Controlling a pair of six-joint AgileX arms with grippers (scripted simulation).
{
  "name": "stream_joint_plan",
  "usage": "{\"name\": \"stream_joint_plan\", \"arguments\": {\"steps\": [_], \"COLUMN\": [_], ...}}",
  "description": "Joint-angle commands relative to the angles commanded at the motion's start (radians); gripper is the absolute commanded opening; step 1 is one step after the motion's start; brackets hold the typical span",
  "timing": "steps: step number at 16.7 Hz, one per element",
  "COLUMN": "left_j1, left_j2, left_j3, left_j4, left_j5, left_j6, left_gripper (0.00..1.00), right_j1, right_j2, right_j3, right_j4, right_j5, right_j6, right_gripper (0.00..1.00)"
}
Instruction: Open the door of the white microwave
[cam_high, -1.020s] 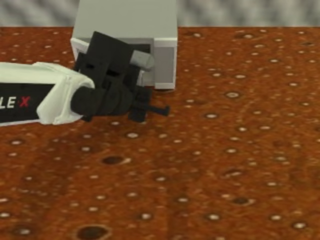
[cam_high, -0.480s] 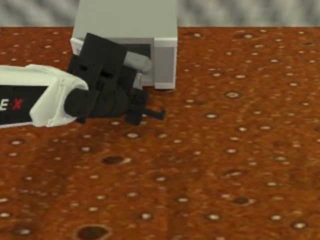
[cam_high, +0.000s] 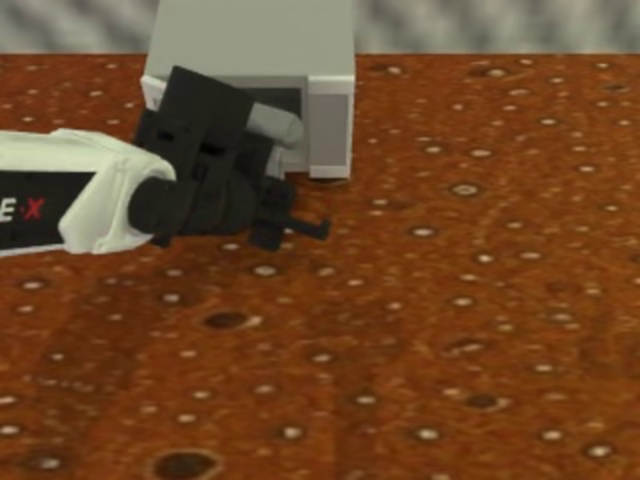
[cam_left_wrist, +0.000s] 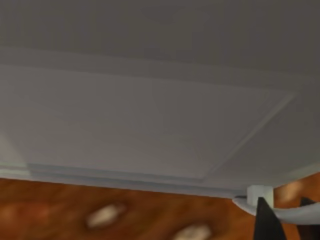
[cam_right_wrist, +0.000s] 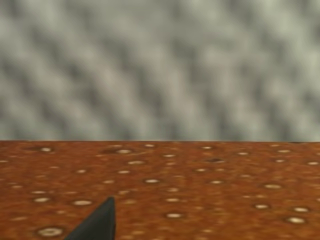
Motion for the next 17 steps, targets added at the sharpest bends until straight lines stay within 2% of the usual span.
{"name": "stream_joint_plan", "arguments": {"steps": [12, 17], "left_j1": [0.000, 0.008], "left_j2": [0.000, -0.013], "left_j3": [0.000, -0.013], "left_j4": [0.000, 0.002], "left_j5": [0.000, 0.026], "left_j6": [0.000, 0.023], "left_gripper": [0.00, 0.00], "right_j1": [0.000, 0.000], "right_j2": [0.000, 0.000], "right_j3": [0.000, 0.000], "right_j4": [0.000, 0.000], "right_j5": [0.000, 0.000], "right_j6": [0.000, 0.000], "right_gripper": [1.00, 1.00]}}
